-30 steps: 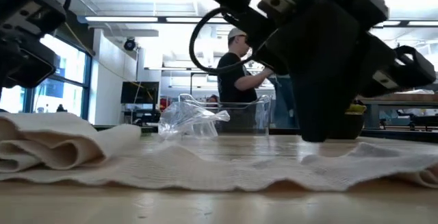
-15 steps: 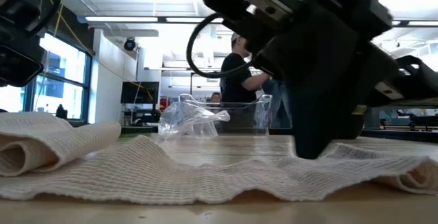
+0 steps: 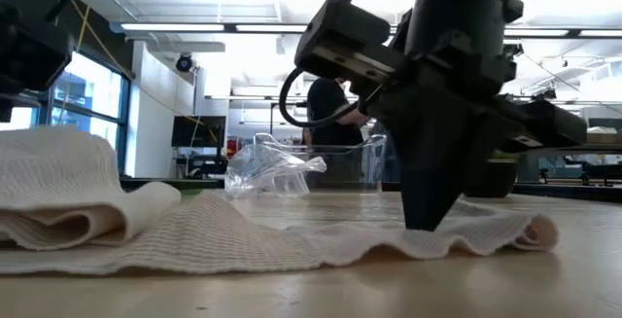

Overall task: Roll bandage
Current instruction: Roll the bandage

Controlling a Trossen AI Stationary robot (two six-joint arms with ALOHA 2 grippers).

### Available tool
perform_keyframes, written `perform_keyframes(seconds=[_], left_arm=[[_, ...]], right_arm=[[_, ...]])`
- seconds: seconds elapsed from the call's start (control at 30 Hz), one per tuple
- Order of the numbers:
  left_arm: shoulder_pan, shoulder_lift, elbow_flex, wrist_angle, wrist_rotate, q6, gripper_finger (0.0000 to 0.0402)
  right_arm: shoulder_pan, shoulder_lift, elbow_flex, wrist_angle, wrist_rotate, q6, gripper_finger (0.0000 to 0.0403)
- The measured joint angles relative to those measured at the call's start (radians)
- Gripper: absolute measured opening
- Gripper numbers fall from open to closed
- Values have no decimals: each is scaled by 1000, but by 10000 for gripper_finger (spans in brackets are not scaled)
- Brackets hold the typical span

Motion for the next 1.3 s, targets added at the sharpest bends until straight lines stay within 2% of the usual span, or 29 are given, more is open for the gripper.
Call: perform_keyframes(seconds=[0.1,0.2,0.27,0.47,0.7,0.9,1.13,1.3], left_arm=[[-12,0,8,-19,-1,13,0],[-18,0,6,-71,0,-42,0],[-16,0,6,-51,-8,-43,0],[21,0,52,-37,-21,47,0],[98,0,111,-52,42,126,0],[145,0,114,-57,119,101,0],[168,6,139,-57,130,91,0],[204,50,191,-60,141,142,0]], right_arm=[[-6,0,0,0,1,-6,0],[-6,0,0,0,2,-7,0],[-6,0,0,0,2,-7,0],[-5,0,0,0,3,1,0],[-4,0,0,9,16,19,0],[-5,0,0,10,19,19,0],[-5,0,0,11,35,19,0],[-7,0,0,17,35,18,0]])
